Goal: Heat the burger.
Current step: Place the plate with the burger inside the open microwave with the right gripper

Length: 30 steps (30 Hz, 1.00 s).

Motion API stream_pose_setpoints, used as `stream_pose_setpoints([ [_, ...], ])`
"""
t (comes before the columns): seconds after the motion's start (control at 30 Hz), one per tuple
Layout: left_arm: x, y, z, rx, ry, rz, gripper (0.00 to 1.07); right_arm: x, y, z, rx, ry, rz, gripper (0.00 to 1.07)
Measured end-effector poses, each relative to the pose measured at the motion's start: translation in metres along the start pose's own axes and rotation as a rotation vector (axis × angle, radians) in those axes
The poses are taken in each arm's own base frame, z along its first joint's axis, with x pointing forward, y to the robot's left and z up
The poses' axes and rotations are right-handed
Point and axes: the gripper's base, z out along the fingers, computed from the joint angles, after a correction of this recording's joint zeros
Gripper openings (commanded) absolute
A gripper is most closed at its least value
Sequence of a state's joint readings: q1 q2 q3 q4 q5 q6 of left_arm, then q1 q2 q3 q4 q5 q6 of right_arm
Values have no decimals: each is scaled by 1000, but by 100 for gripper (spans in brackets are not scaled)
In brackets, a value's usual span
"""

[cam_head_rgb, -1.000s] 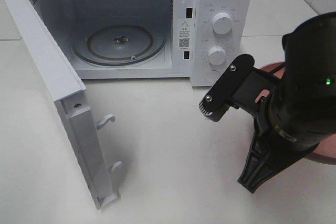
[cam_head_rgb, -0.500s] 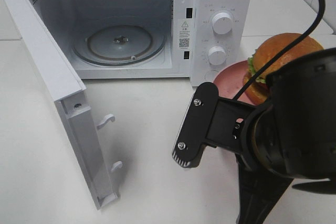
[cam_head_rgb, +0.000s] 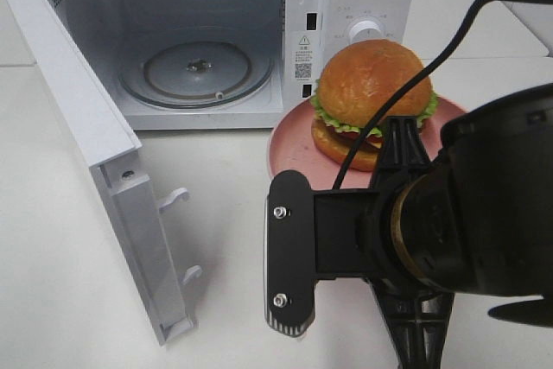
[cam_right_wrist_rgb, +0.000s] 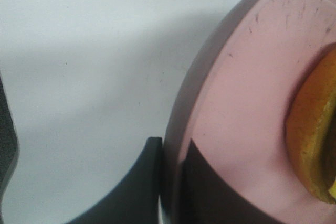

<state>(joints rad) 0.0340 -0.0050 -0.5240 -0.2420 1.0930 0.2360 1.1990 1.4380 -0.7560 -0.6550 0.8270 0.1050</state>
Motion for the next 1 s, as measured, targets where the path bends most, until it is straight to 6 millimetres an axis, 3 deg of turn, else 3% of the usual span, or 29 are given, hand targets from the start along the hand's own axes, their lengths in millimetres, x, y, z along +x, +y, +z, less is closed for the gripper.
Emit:
stream_pose_setpoints([
  [0.2, 0, 0, 0, 0, 0, 0, 100, -5, 1, 0, -3, -60, -117, 0],
  [0.53, 0, 0, 0, 0, 0, 0, 100, -5, 1, 1, -4, -59, -114, 0],
  [1.0, 0, 0, 0, 0, 0, 0, 100, 6, -31, 19, 8, -106, -293, 0],
])
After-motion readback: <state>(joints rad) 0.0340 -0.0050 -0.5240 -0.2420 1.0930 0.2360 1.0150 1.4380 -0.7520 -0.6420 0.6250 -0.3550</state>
